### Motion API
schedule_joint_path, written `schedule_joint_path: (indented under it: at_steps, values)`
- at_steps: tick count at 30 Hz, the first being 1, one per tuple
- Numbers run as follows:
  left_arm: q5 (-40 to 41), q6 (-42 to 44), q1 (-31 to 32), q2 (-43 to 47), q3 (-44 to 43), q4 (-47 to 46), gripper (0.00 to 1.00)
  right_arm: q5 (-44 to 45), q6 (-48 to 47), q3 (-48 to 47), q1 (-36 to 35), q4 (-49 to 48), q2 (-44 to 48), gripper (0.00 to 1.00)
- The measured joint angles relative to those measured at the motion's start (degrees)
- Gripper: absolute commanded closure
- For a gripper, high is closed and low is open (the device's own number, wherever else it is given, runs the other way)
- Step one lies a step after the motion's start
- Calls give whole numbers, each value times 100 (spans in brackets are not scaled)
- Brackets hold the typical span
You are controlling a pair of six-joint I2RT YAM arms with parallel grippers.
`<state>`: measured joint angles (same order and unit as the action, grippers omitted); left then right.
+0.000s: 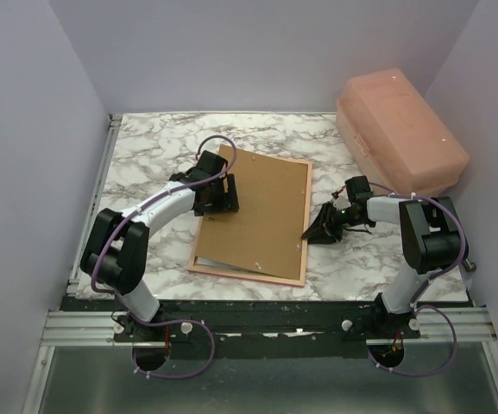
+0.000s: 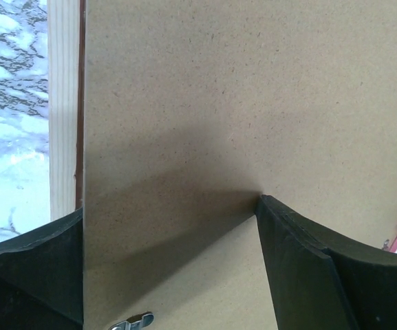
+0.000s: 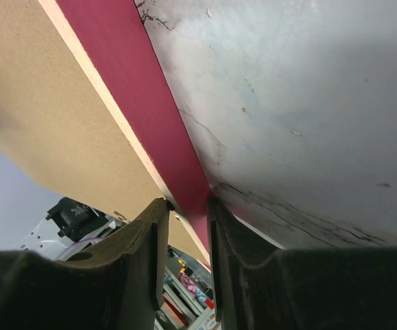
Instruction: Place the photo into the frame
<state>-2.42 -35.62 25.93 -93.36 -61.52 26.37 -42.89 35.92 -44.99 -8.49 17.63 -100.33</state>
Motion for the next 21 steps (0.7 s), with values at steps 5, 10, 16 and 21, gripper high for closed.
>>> schedule_joint_path:
  at_steps: [5,10,16,21]
  values:
    - [505,24,232,-264,-520,584,13,0,0,0,0,0,0,65]
    - [844,24,396,-374,-807,907,10,0,-4,0,0,2,0,65]
    - [1078,2,511,-422,-907,1060,4,0,-35,4,0,2,4,65]
    - [1084,2,525,-402,-833,988,2,2,-42,11,0,0,11,65]
